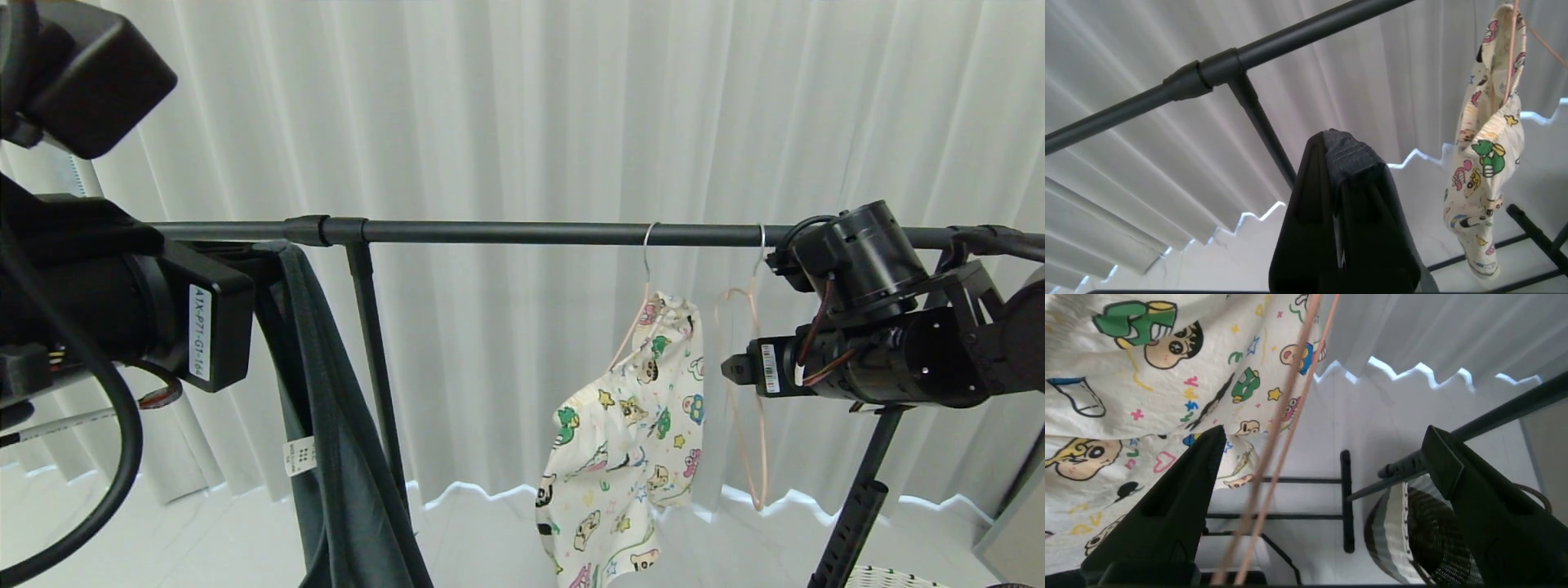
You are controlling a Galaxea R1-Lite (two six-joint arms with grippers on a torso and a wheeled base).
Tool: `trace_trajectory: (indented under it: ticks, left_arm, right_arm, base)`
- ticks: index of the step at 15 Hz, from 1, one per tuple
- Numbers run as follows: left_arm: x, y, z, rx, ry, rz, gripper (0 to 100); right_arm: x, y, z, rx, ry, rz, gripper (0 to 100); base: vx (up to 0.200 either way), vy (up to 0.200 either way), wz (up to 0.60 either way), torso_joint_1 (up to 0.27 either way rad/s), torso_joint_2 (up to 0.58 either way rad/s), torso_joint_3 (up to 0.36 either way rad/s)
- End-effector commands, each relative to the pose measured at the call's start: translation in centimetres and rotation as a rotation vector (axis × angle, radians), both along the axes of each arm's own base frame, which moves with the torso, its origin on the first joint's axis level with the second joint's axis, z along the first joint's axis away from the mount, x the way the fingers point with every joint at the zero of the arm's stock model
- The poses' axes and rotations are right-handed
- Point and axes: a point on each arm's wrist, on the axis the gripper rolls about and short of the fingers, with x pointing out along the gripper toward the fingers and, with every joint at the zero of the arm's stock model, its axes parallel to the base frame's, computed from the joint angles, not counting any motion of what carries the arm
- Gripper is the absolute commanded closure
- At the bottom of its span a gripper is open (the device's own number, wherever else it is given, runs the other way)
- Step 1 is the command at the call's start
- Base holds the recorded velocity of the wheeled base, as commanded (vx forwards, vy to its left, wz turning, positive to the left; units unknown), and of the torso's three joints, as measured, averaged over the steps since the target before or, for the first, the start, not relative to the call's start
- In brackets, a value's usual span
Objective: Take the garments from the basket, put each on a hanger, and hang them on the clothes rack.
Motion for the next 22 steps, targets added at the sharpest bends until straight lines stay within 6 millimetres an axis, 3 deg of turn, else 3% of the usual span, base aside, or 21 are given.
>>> trace_trajectory:
  ticks: [1, 9, 10, 18, 22]
  left_arm:
    - [0.0, 0.0, 0.0, 0.001, 0.001, 0.0, 100]
    - [-0.1, 0.1, 0.1, -0.003, -0.004, 0.003, 100]
    - [-0.1, 0.1, 0.1, -0.004, -0.005, 0.003, 100]
    - [0.0, 0.1, 0.1, -0.001, -0.003, 0.003, 100]
    - [-0.1, 0.1, 0.1, -0.004, -0.005, 0.003, 100]
  right_arm:
    - [0.1, 0.1, 0.0, 0.004, -0.003, 0.003, 0]
    - [1.8, 1.3, -3.1, 0.028, 0.096, -0.031, 0]
    - [1.8, 1.3, -3.1, 0.031, 0.097, -0.028, 100]
    - [1.0, 0.3, -1.4, 0.056, 0.05, -0.039, 100]
    - [-0.2, -0.4, 0.6, 0.078, -0.006, -0.022, 100]
  base:
    - [0.0, 0.0, 0.0, 0.0, 0.0, 0.0]
    - [0.0, 0.0, 0.0, 0.0, 0.0, 0.0]
    - [0.0, 0.0, 0.0, 0.0, 0.0, 0.0]
    - [0.0, 0.0, 0.0, 0.0, 0.0, 0.0]
    - [0.0, 0.0, 0.0, 0.0, 0.0, 0.0]
